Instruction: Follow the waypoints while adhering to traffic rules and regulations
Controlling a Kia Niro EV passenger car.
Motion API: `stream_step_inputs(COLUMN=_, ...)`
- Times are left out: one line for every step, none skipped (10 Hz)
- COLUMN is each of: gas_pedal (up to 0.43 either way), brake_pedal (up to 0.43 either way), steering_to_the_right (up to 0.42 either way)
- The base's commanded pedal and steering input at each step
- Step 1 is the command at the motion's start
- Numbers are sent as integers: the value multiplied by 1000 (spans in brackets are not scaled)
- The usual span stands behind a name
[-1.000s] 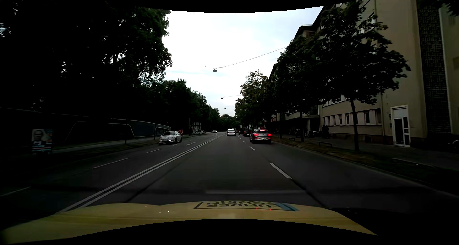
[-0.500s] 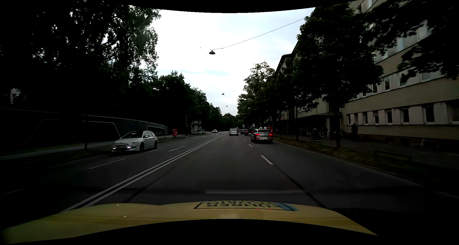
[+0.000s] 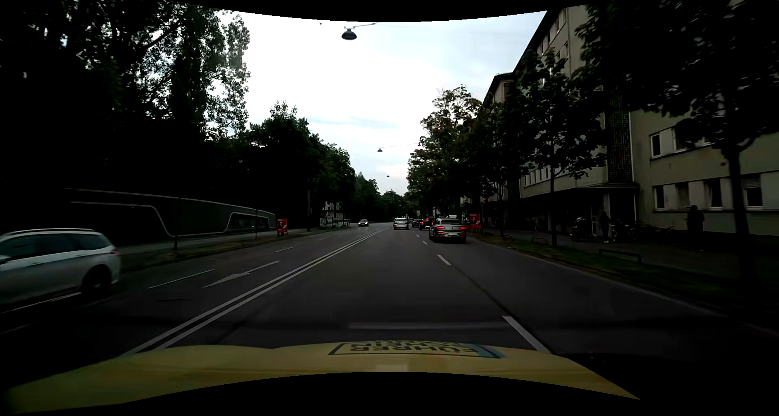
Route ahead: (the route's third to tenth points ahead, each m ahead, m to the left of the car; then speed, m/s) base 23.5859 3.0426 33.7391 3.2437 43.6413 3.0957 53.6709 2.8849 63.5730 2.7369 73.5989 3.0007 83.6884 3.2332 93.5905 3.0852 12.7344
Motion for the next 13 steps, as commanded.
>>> stream_step_inputs(gas_pedal=79, brake_pedal=0, steering_to_the_right=-9)
stream_step_inputs(gas_pedal=79, brake_pedal=0, steering_to_the_right=-9)
stream_step_inputs(gas_pedal=79, brake_pedal=0, steering_to_the_right=-8)
stream_step_inputs(gas_pedal=79, brake_pedal=0, steering_to_the_right=-8)
stream_step_inputs(gas_pedal=67, brake_pedal=0, steering_to_the_right=-8)
stream_step_inputs(gas_pedal=67, brake_pedal=0, steering_to_the_right=-7)
stream_step_inputs(gas_pedal=67, brake_pedal=0, steering_to_the_right=-7)
stream_step_inputs(gas_pedal=67, brake_pedal=0, steering_to_the_right=-6)
stream_step_inputs(gas_pedal=67, brake_pedal=0, steering_to_the_right=-6)
stream_step_inputs(gas_pedal=67, brake_pedal=0, steering_to_the_right=-6)
stream_step_inputs(gas_pedal=67, brake_pedal=0, steering_to_the_right=-5)
stream_step_inputs(gas_pedal=59, brake_pedal=0, steering_to_the_right=-5)
stream_step_inputs(gas_pedal=59, brake_pedal=0, steering_to_the_right=-5)
